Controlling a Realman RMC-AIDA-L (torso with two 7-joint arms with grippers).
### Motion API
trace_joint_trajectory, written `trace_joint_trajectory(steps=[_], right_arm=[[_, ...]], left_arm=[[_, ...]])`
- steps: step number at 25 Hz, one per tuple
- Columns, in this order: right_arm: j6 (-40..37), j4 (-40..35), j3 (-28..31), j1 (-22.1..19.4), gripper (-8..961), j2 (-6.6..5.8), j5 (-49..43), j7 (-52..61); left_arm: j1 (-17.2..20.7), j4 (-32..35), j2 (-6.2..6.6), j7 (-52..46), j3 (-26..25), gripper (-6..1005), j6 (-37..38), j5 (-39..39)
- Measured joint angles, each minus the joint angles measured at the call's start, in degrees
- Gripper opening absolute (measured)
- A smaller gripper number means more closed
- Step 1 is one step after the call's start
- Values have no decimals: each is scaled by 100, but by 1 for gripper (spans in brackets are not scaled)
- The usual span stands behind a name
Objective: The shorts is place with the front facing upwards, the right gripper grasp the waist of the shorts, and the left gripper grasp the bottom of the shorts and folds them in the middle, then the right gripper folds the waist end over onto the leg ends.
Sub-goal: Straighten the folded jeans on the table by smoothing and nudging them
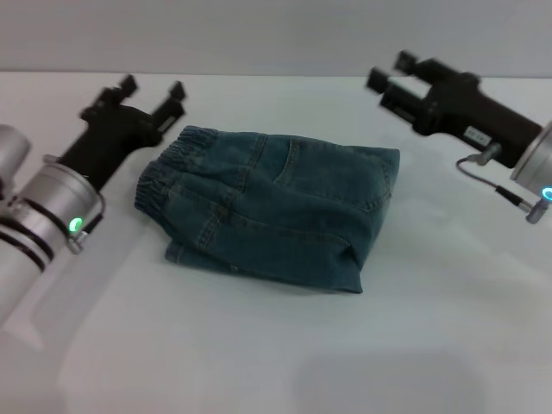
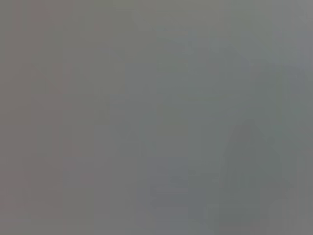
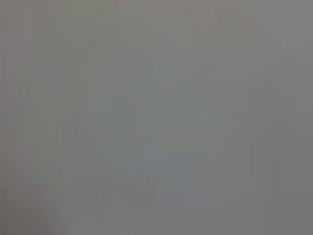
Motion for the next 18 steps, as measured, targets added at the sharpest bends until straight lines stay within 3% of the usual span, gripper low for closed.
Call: trace_joint_trajectory(steps=[1,2,3,8,14,18], right_arm=[[-131,-162,0,0,559,-13,-329,398],[-230,-350,0,1,558,-23,-726,796],[-330,-589,0,11,558,-29,-1202,1270],[-1001,-1478,0,168,558,-44,-2978,2840],[-2342,-1765,37,876,558,-209,-4743,4486],[-2799,-1949,40,1104,558,-261,-5653,5116]], left_arm=[[0,0,0,0,0,797,0,0],[183,8,2,421,-530,797,373,-2],[260,7,2,506,-740,797,436,-3],[583,-3,6,794,-1402,797,671,-14],[743,-5,14,817,-1578,797,784,-11],[834,-5,18,819,-1615,797,809,10]])
